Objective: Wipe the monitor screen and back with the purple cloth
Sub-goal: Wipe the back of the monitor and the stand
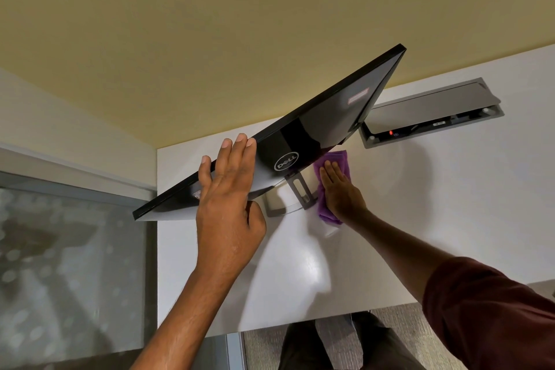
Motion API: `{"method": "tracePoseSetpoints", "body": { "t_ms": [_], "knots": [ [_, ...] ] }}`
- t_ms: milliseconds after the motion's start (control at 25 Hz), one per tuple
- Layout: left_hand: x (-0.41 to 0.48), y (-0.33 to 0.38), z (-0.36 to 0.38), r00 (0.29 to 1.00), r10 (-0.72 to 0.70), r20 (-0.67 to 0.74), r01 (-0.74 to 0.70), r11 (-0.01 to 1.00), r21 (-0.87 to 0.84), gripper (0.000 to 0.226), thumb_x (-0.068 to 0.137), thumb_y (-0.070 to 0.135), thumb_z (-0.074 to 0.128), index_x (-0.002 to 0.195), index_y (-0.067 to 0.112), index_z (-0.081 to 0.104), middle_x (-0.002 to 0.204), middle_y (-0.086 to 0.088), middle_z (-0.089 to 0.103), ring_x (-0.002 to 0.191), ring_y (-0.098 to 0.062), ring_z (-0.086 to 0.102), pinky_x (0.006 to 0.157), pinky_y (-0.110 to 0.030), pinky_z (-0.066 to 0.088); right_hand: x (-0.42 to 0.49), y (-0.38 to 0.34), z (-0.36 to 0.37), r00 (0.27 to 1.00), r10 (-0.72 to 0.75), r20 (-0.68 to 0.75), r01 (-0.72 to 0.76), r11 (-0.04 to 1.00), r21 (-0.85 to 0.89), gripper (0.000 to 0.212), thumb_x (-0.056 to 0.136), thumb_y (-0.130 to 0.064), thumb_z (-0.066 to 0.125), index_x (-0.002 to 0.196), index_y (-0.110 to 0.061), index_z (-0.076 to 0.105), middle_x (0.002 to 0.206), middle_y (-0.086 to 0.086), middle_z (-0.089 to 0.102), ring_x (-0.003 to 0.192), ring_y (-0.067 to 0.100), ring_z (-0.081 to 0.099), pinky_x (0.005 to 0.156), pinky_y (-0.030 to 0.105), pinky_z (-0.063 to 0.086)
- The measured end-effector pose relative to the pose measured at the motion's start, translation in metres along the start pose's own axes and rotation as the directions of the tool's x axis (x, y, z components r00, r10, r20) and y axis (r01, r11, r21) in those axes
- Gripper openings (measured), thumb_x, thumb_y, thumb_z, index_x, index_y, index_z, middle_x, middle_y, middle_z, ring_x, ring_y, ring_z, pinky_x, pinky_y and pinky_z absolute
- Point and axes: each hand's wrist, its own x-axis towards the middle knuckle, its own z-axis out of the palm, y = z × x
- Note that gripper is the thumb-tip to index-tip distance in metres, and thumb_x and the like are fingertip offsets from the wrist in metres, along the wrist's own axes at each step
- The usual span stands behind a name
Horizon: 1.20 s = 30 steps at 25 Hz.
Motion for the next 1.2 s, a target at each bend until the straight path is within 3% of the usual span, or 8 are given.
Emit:
{"method": "tracePoseSetpoints", "body": {
  "t_ms": [280, 400, 520, 640, 760, 840, 1000, 1200],
  "knots": [
    [-0.001, 0.002, -0.001, 1.0, -0.02, -0.001, 0.02, 1.0, -0.012, 0.104, 0.075, -0.014, 0.058, 0.169, 0.016, 0.027, 0.177, 0.0, 0.025, 0.167, -0.016, 0.01, 0.136, -0.053, 0.005, -0.032, -0.014, 0.026, 0.983, -0.122, -0.14, 0.132, 0.989, 0.063, 0.065, 0.106, -0.025, 0.057, 0.161, 0.005, 0.038, 0.168, 0.023, 0.038, 0.158, 0.041, 0.032, 0.123, 0.053, 0.041],
    [-0.001, 0.003, -0.001, 1.0, -0.022, -0.003, 0.022, 1.0, -0.011, 0.105, 0.074, -0.014, 0.057, 0.17, 0.017, 0.026, 0.177, 0.0, 0.025, 0.167, -0.016, 0.01, 0.136, -0.053, 0.005, -0.037, -0.014, 0.026, 0.969, -0.196, -0.151, 0.204, 0.978, 0.041, 0.069, 0.1, -0.022, 0.072, 0.157, 0.005, 0.044, 0.163, 0.023, 0.045, 0.154, 0.042, 0.039, 0.119, 0.054, 0.046],
    [-0.001, 0.004, 0.0, 1.0, -0.021, -0.008, 0.021, 1.0, -0.005, 0.104, 0.075, -0.014, 0.057, 0.17, 0.017, 0.027, 0.177, 0.0, 0.025, 0.167, -0.016, 0.011, 0.135, -0.055, 0.006, -0.027, -0.003, 0.02, 0.968, -0.246, -0.057, 0.244, 0.969, -0.037, 0.079, 0.088, -0.027, 0.086, 0.15, 0.007, 0.053, 0.154, 0.026, 0.055, 0.146, 0.044, 0.05, 0.11, 0.054, 0.055],
    [-0.002, 0.004, 0.0, 1.0, -0.024, -0.015, 0.024, 1.0, 0.0, 0.104, 0.074, -0.015, 0.056, 0.169, 0.017, 0.028, 0.177, 0.0, 0.026, 0.167, -0.016, 0.012, 0.135, -0.055, 0.008, -0.013, 0.009, 0.011, 0.968, -0.243, -0.06, 0.238, 0.968, -0.075, 0.067, 0.094, -0.023, 0.079, 0.149, 0.005, 0.052, 0.152, 0.027, 0.056, 0.145, 0.044, 0.052, 0.103, 0.054, 0.06],
    [-0.002, 0.004, 0.001, 1.0, -0.02, -0.024, 0.02, 1.0, -0.001, 0.104, 0.073, -0.014, 0.055, 0.169, 0.016, 0.028, 0.177, 0.0, 0.027, 0.167, -0.016, 0.012, 0.135, -0.055, 0.008, -0.008, 0.022, -0.005, 0.987, -0.053, -0.151, 0.053, 0.999, -0.002, 0.056, 0.104, -0.026, 0.064, 0.153, -0.003, 0.049, 0.158, 0.022, 0.051, 0.141, 0.042, 0.056, 0.105, 0.057, 0.058],
    [-0.001, 0.004, 0.001, 0.999, -0.025, -0.027, 0.025, 1.0, -0.001, 0.103, 0.074, -0.014, 0.053, 0.169, 0.016, 0.029, 0.177, 0.0, 0.027, 0.167, -0.016, 0.012, 0.135, -0.055, 0.008, -0.003, 0.027, -0.018, 0.986, 0.027, -0.162, -0.025, 1.0, 0.012, 0.048, 0.106, -0.032, 0.057, 0.147, -0.007, 0.053, 0.148, 0.019, 0.058, 0.128, 0.039, 0.064, 0.1, 0.056, 0.061],
    [-0.001, 0.004, 0.003, 0.999, -0.031, -0.035, 0.031, 1.0, -0.007, 0.101, 0.075, -0.014, 0.054, 0.169, 0.016, 0.03, 0.176, -0.001, 0.027, 0.167, -0.016, 0.013, 0.135, -0.056, 0.008, -0.011, 0.022, -0.016, 0.983, -0.044, -0.178, 0.037, 0.998, -0.046, 0.042, 0.1, -0.028, 0.071, 0.134, -0.006, 0.063, 0.125, 0.015, 0.066, 0.107, 0.032, 0.068, 0.087, 0.045, 0.065],
    [-0.002, 0.004, 0.002, 0.999, -0.029, -0.023, 0.029, 1.0, 0.004, 0.101, 0.076, -0.014, 0.054, 0.169, 0.016, 0.029, 0.177, 0.0, 0.026, 0.167, -0.017, 0.012, 0.134, -0.056, 0.009, -0.04, -0.013, -0.006, 0.989, -0.12, -0.086, 0.119, 0.993, -0.012, 0.049, 0.094, -0.023, 0.079, 0.136, -0.002, 0.064, 0.132, 0.016, 0.067, 0.119, 0.034, 0.066, 0.099, 0.046, 0.062]
  ]
}}
